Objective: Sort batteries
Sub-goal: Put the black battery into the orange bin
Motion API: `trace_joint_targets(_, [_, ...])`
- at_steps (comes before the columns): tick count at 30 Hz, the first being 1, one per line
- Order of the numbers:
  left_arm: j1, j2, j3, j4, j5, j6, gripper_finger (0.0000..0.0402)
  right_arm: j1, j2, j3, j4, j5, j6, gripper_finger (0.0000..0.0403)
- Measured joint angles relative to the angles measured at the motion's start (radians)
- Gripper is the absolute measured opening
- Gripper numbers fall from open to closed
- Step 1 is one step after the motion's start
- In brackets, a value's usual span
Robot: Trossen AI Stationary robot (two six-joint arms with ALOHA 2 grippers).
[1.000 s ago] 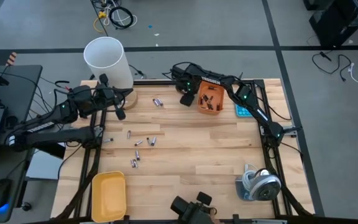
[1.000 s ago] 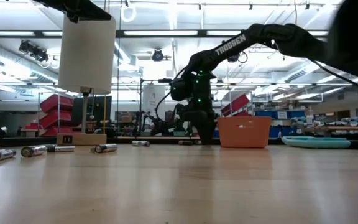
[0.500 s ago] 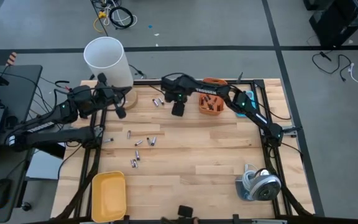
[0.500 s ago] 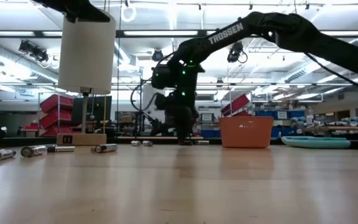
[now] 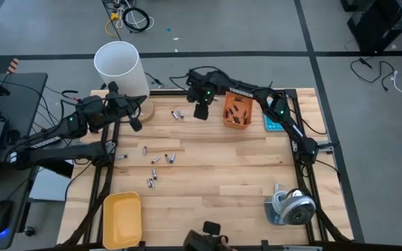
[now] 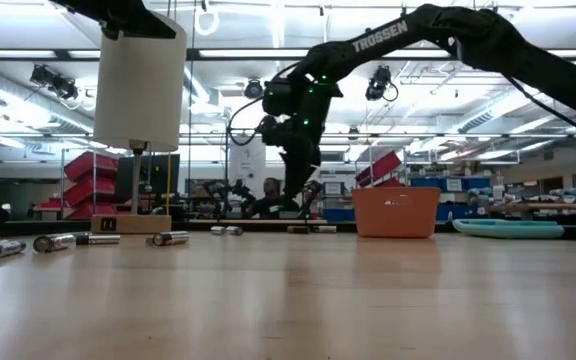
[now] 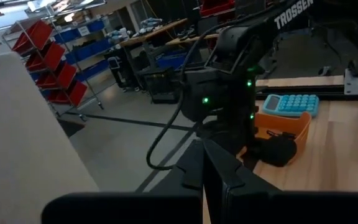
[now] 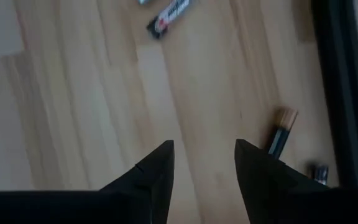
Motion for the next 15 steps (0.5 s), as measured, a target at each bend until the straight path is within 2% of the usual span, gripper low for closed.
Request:
trace_joint_targets(4, [0.0,0.0,0.0,0.0,0.0,-0.004,0.0001,-0.013,-0.075,-0.111,0.004,-0.044,-0.002,0.0155])
trace_joint_targets(8, [0.0,0.0,0.0,0.001,0.0,-0.005,0.0001,-0.008,-0.241,-0.322,0.109,-0.042,0.009,0.0155])
trace_joint_targets(11, [0.0,0.0,0.0,0.007,0.0,-0.005,0.0001,0.002,-0.39,-0.535,0.292,-0.022,0.042,0.0155])
trace_joint_targets(15, [0.0,0.0,0.0,0.036,0.0,-0.005,0.0001,0.013,-0.5,-0.743,0.712,0.031,0.075,0.0155])
